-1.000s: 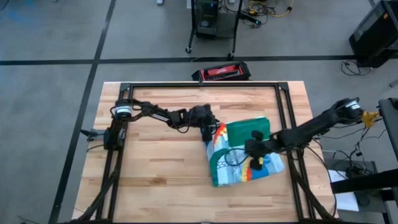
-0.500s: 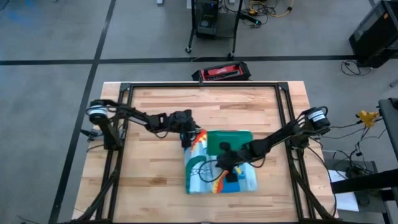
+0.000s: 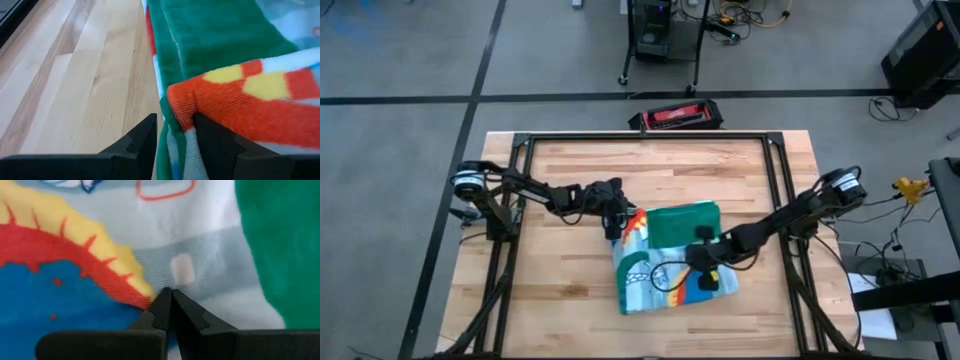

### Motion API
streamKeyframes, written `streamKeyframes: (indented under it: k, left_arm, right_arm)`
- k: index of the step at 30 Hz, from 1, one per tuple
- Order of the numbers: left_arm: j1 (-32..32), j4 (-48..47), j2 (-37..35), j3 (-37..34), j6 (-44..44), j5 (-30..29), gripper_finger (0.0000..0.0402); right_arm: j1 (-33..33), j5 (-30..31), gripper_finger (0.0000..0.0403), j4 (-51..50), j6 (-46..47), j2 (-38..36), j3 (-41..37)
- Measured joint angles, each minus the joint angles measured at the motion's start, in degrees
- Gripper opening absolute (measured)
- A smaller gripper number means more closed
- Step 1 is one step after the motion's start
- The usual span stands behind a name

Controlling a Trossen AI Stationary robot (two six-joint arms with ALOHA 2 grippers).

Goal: Roll towel
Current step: Roll the multi-color dinosaur print towel

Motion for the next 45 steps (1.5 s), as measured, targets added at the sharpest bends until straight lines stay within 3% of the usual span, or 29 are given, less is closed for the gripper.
streamKeyframes:
  k: [8, 12, 18, 24, 32, 35, 39, 42, 45]
  left_arm:
    - [0.0, 0.0, 0.0, 0.6, 1.2, -0.5, 0.0118]
    - [0.0, 0.0, 0.0, 0.6, 1.2, -0.5, 0.0118]
    - [0.0, 0.0, 0.0, 0.3, 0.8, -0.6, 0.0118]
    - [0.0, 0.1, 0.0, 0.2, 0.8, -0.6, 0.0118]
    - [0.0, 0.1, 0.0, 0.2, 0.8, -0.6, 0.0118]
    - [0.0, 0.2, 0.0, 0.2, 0.8, -0.7, 0.0118]
    - [0.0, 0.5, 0.0, 0.1, 0.8, -0.7, 0.0118]
    - [0.0, 0.9, 0.0, 0.1, 0.8, -0.7, 0.0118]
    - [0.0, 0.9, 0.0, 0.1, 0.8, -1.6, 0.0118]
  right_arm:
    - [1.3, 1.3, 0.0002, -1.5, -3.6, -6.3, 0.2]
    - [1.3, 1.6, 0.0002, -8.4, -3.0, -10.8, 0.2]
    - [4.4, -3.4, 0.0002, -18.0, 4.6, -15.6, -2.2]
    - [8.3, -11.3, 0.0002, -17.4, 15.8, -15.5, -7.2]
    - [10.2, -11.4, 0.0002, -20.5, 21.2, -17.4, -8.0]
    - [10.3, -9.3, 0.0002, -20.4, 18.8, -18.6, -6.3]
    - [9.7, -0.5, 0.0002, -18.8, 11.3, -19.3, -4.8]
    - [6.9, 5.1, 0.0002, -12.2, 3.7, -18.9, -4.8]
    - [2.6, 5.4, 0.0002, -0.4, -5.3, -17.1, -4.9]
